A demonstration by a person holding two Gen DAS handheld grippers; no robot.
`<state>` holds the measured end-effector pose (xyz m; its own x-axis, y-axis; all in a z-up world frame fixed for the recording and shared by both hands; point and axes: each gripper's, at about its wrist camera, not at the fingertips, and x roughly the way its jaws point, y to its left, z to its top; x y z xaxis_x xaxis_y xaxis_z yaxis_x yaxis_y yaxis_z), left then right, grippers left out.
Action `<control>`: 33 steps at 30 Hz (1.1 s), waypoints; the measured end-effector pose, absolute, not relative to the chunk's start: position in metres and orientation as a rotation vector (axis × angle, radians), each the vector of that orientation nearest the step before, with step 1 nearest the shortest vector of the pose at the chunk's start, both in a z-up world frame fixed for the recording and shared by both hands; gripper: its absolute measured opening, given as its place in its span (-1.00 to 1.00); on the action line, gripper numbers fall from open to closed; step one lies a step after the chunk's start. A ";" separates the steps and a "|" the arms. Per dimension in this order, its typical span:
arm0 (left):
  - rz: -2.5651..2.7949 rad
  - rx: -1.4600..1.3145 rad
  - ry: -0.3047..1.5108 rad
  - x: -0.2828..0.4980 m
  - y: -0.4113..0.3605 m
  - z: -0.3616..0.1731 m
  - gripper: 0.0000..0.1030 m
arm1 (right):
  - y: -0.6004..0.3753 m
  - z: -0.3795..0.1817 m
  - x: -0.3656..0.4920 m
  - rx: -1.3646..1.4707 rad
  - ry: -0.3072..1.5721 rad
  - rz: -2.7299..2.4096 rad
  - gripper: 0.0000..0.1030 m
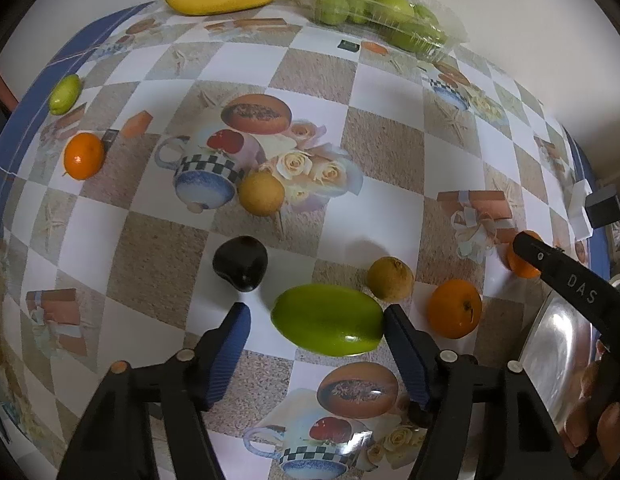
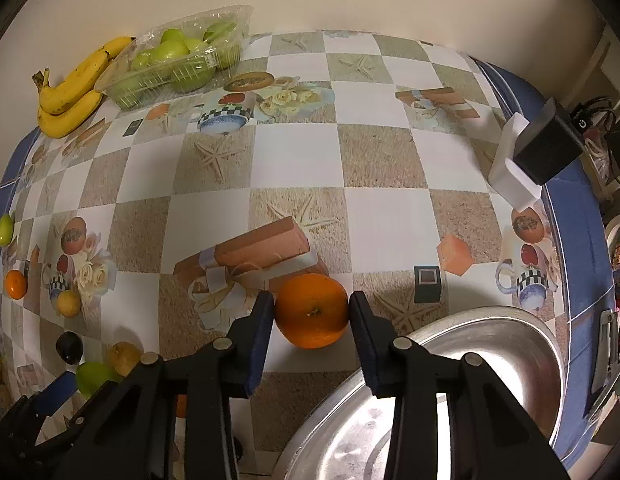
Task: Organize fruits
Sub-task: 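Grasp the orange with the right tool while the left tool grasps the green mango, then carry the orange with the right tool while the left tool carries the mango over the bowl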
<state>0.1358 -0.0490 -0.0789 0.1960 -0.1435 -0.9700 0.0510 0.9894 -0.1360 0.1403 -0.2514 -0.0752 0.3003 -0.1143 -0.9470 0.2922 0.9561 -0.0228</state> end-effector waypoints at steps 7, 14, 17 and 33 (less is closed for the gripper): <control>-0.149 -0.083 1.382 0.139 -0.051 -0.085 0.20 | -0.246 -0.056 0.130 0.174 1.186 -0.263 -0.23; -0.142 -0.064 1.369 0.141 -0.057 -0.087 0.18 | -0.236 -0.037 0.106 0.184 1.141 -0.259 -0.23; -0.138 -0.066 1.358 0.140 -0.056 -0.085 0.18 | -0.233 -0.033 0.095 0.213 1.136 -0.250 -0.23; -0.118 -0.082 1.250 0.129 -0.046 -0.048 0.17 | -0.224 -0.013 0.046 0.266 1.108 -0.228 -0.23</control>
